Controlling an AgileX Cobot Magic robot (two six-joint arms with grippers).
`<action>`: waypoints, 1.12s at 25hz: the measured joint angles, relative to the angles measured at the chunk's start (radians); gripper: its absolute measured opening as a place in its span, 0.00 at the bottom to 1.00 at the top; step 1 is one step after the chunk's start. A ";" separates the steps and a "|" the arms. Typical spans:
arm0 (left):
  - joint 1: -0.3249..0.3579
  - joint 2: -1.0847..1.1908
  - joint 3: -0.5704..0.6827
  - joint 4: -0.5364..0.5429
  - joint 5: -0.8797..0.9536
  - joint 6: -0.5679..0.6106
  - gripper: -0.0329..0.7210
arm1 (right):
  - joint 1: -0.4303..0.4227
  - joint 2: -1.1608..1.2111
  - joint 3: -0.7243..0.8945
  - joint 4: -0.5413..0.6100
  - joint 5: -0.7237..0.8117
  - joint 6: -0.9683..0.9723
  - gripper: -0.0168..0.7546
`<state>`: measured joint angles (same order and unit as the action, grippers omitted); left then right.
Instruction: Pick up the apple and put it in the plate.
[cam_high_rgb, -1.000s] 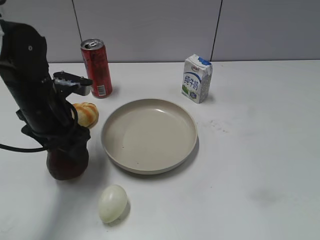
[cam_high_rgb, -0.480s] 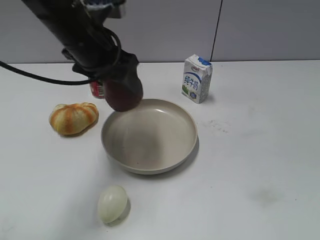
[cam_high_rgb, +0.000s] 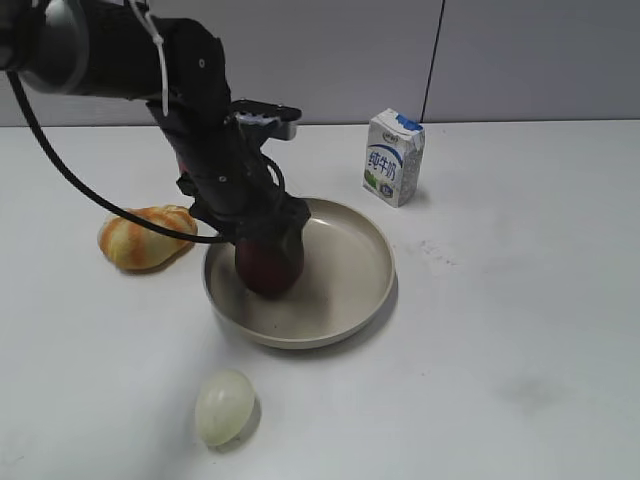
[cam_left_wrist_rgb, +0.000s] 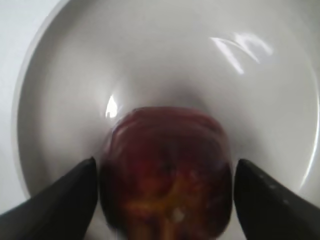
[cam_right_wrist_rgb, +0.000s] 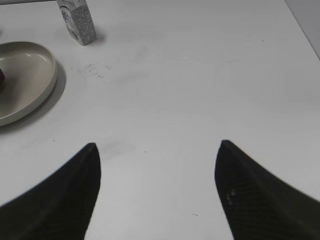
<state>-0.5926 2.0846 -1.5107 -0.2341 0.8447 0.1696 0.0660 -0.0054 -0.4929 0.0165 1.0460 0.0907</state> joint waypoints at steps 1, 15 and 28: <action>0.000 0.000 0.000 0.003 0.000 0.000 0.92 | 0.000 0.000 0.000 0.000 0.000 0.000 0.76; 0.054 -0.233 -0.255 0.167 0.310 0.000 0.96 | 0.000 0.000 0.000 0.000 0.000 0.000 0.76; 0.402 -0.700 0.075 0.204 0.368 -0.040 0.93 | 0.000 0.000 0.000 0.000 0.000 0.000 0.76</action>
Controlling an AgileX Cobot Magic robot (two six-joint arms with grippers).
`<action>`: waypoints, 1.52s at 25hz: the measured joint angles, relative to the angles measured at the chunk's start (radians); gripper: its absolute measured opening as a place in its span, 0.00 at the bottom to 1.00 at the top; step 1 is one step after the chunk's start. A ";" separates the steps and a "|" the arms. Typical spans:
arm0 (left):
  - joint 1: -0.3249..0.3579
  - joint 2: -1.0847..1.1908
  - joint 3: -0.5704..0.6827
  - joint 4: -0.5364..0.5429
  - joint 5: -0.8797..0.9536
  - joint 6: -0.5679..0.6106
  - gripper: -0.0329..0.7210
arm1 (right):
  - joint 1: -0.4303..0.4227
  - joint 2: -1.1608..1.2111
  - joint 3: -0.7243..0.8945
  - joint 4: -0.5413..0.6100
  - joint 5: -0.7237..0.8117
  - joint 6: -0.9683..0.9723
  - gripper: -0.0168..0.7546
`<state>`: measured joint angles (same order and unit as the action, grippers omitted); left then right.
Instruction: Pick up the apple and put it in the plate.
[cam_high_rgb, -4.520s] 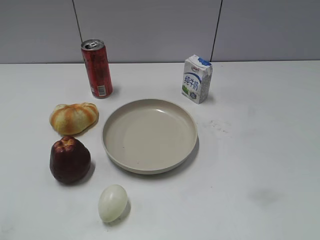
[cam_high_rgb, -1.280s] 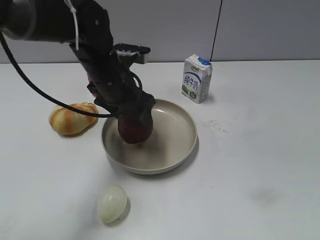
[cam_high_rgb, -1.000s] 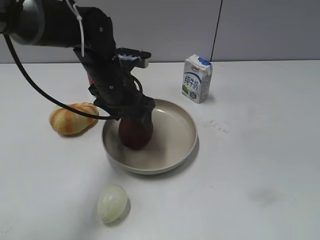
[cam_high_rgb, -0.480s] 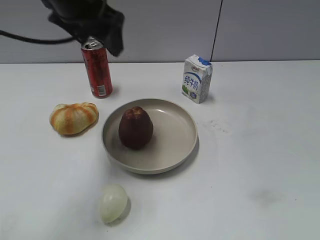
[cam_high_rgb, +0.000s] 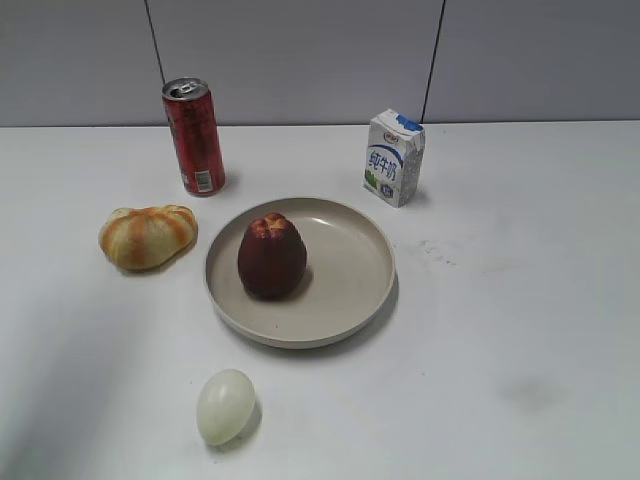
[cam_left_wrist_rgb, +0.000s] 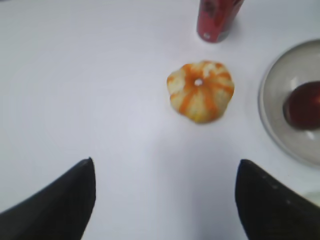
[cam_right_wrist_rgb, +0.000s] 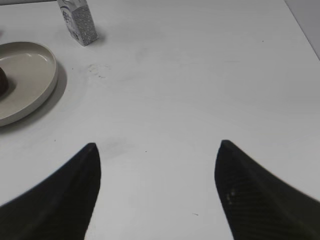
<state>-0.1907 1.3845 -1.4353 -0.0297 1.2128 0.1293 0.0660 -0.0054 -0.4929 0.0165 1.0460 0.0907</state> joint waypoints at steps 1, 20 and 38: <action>0.014 -0.061 0.073 0.000 0.001 0.000 0.92 | 0.000 0.000 0.000 0.000 0.000 0.000 0.76; 0.040 -1.243 0.925 0.001 -0.165 -0.008 0.85 | 0.000 0.000 0.000 0.000 0.000 0.000 0.76; 0.124 -1.372 0.933 0.002 -0.169 -0.008 0.81 | 0.000 0.000 0.000 0.000 0.000 0.000 0.76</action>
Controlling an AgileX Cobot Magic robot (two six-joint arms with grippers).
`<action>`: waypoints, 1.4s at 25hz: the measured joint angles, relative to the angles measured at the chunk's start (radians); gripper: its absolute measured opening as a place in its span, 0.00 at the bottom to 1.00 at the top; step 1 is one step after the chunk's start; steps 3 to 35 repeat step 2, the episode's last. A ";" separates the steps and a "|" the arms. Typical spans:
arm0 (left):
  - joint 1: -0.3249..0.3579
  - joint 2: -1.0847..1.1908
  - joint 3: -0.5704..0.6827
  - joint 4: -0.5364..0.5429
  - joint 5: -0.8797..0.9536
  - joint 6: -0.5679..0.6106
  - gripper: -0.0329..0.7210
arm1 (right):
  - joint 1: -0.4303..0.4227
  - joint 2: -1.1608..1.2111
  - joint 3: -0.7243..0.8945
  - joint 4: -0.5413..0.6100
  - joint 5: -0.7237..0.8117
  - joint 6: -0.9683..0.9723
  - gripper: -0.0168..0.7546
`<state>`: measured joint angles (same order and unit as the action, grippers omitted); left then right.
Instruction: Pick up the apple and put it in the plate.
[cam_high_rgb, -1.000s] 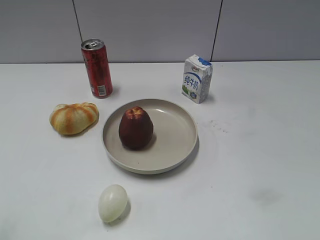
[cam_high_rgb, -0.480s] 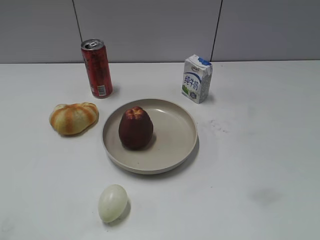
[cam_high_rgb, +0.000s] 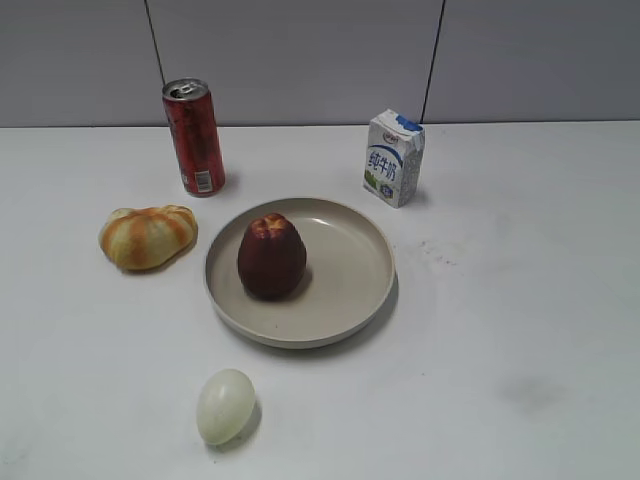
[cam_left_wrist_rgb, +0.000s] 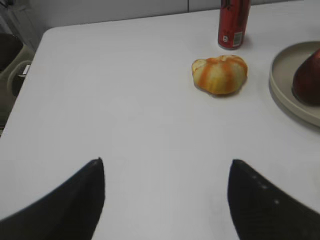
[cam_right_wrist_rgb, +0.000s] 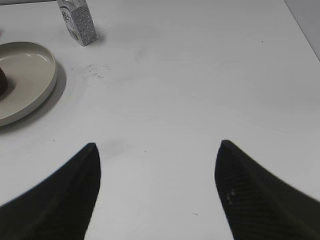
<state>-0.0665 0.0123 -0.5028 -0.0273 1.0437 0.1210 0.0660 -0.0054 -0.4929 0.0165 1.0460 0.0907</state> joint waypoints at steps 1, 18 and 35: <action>0.008 -0.010 0.000 0.000 0.000 0.000 0.81 | 0.000 0.000 0.000 0.000 0.000 0.000 0.76; 0.011 -0.015 0.000 0.000 0.000 0.000 0.81 | 0.000 0.000 0.000 0.000 0.000 0.000 0.76; 0.011 -0.015 0.000 0.000 0.000 0.000 0.81 | 0.000 0.000 0.000 0.000 0.000 0.000 0.76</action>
